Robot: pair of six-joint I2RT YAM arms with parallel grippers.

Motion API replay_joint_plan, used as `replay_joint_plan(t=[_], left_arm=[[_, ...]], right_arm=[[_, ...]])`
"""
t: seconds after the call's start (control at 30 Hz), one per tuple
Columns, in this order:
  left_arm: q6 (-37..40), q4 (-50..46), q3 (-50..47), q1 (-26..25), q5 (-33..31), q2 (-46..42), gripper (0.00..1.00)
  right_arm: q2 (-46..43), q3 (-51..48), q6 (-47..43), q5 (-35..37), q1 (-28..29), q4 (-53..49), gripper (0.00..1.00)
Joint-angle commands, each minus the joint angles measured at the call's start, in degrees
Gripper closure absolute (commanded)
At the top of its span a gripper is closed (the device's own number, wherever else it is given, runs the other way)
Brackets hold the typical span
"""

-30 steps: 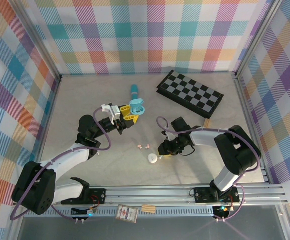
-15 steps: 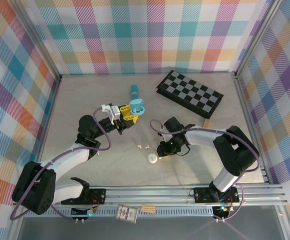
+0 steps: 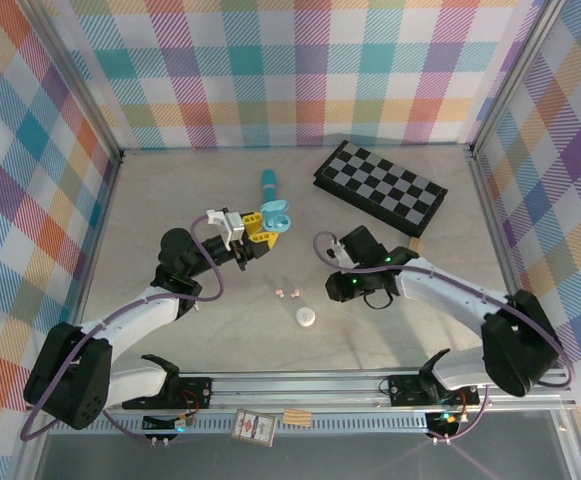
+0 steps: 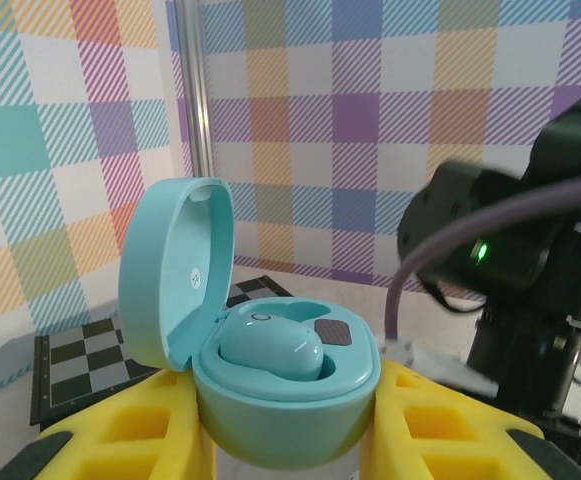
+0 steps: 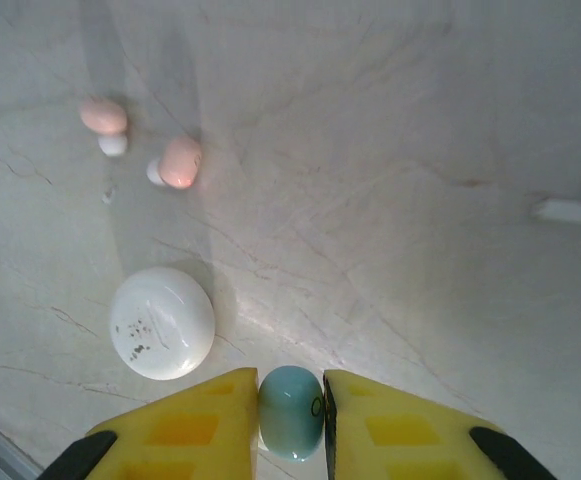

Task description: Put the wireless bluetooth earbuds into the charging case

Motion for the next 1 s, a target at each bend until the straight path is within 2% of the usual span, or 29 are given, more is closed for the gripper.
replay_joint_plan(t=[0.0,0.23,0.47,0.97], left_arm=[[2.99,-2.12,2.05,-1.06,-0.02,-0.41,0.72],[3.6,-1.96,2.54,-2.15,-0.23,0.96,0.72],[3.6,-2.05,2.78,-2.77,0.07,1.83,0.72],[3.42,-1.51,2.72,-3.57,0.89,2.08,0.72]], right_arm=[[-4.46,4.27,-2.69,4.51,0.13,-3.24,0.76],[-8.23,13.25,-6.57,7.33,1.74,-8.11,0.76],[-12.19,19.12,-10.25,5.8,3.94,-4.6,0.76],[0.26,31.69,-25.05,10.4,8.77,0.42,0.76]])
